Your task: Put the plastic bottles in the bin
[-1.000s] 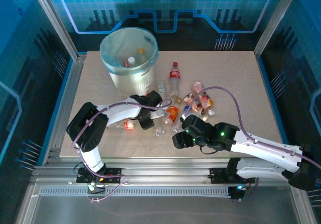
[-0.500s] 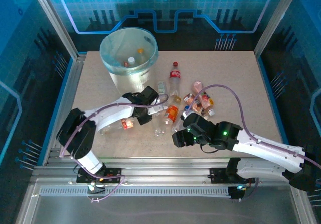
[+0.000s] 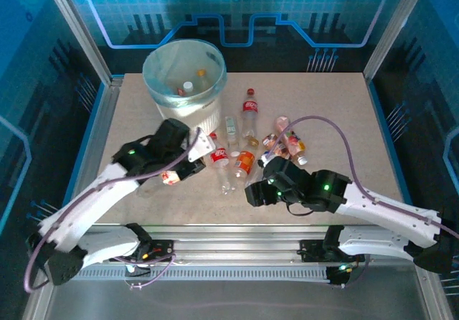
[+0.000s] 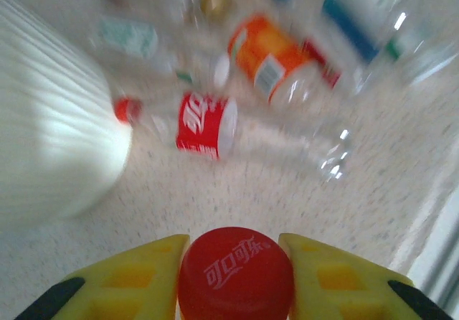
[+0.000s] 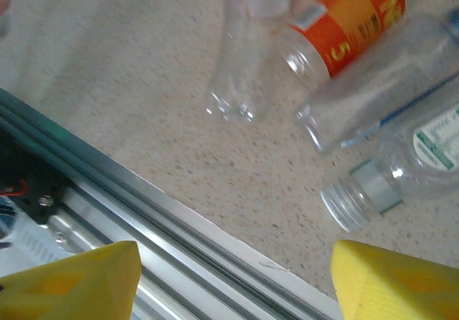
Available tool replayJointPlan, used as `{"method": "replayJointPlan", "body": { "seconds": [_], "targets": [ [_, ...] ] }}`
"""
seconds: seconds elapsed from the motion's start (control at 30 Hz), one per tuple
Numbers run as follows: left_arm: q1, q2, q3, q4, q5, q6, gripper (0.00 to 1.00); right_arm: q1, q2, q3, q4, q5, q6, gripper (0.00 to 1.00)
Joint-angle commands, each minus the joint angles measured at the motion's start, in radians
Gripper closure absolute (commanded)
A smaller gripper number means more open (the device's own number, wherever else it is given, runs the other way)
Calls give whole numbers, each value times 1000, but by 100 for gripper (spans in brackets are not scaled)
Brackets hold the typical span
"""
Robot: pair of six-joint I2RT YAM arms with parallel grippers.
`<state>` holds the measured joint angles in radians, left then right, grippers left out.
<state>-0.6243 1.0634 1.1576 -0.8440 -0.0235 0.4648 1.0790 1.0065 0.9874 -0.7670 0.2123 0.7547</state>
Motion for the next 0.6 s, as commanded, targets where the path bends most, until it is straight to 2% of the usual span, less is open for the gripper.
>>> {"method": "replayJointPlan", "body": {
  "seconds": [0.0,0.17,0.33,0.4,0.57],
  "targets": [
    [4,-81,111,7,128,-75,100,-1,10,130,-13,41,-66,30],
    [4,-85,308,113,210,-168,100,-1,85,309,-20,56,-166,30],
    [19,12,478,308,77,-194,100,-2,155,447,10,53,-239,30],
    [53,85,573,354,18,-198,100,-4,194,503,14,42,-263,30],
    [240,225,716,516,28,-344,100,-4,280,622,-15,18,-290,30]
  ]
}}
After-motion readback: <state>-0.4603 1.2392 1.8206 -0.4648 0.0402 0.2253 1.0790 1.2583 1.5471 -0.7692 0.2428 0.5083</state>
